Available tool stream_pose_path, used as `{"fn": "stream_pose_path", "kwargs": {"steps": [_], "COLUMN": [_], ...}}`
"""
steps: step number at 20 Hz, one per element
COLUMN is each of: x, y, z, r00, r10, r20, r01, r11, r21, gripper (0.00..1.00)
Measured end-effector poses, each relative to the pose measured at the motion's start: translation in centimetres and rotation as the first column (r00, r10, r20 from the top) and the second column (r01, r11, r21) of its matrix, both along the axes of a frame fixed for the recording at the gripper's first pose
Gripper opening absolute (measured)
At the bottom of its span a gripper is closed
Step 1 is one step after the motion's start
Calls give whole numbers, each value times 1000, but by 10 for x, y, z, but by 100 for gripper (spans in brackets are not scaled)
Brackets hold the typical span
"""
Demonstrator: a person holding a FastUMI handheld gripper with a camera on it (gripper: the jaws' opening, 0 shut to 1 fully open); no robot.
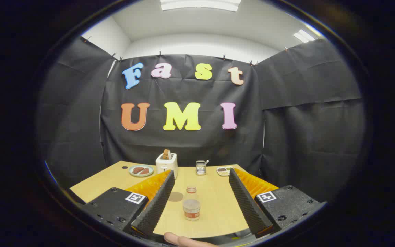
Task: Take the bottle from table, then pour the juice into the cup, finally place the bottle on the coaster
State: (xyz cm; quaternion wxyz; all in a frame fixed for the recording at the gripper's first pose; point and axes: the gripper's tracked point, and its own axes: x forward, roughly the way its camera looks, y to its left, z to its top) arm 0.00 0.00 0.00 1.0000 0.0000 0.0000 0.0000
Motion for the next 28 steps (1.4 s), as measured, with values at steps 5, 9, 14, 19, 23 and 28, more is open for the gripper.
{"fn": "stream_pose_path", "kwargs": {"steps": [5, 9, 14, 19, 23, 28], "x": [1, 5, 14, 30, 53, 84], "y": [7, 10, 11, 14, 13, 11], "z": [-9, -14, -24, -45, -75, -116], "r00": [1000, 999, 998, 997, 994, 988], "r10": [23, 39, 48, 67, 70, 79], "r20": [-14, -24, -37, -48, -83, -131], "r01": [-23, -39, -48, -67, -67, -74], "r11": [1000, 999, 999, 998, 997, 996], "r21": [-3, -3, 0, 12, 31, 46], "gripper": [100, 100, 100, 100, 100, 100]}}
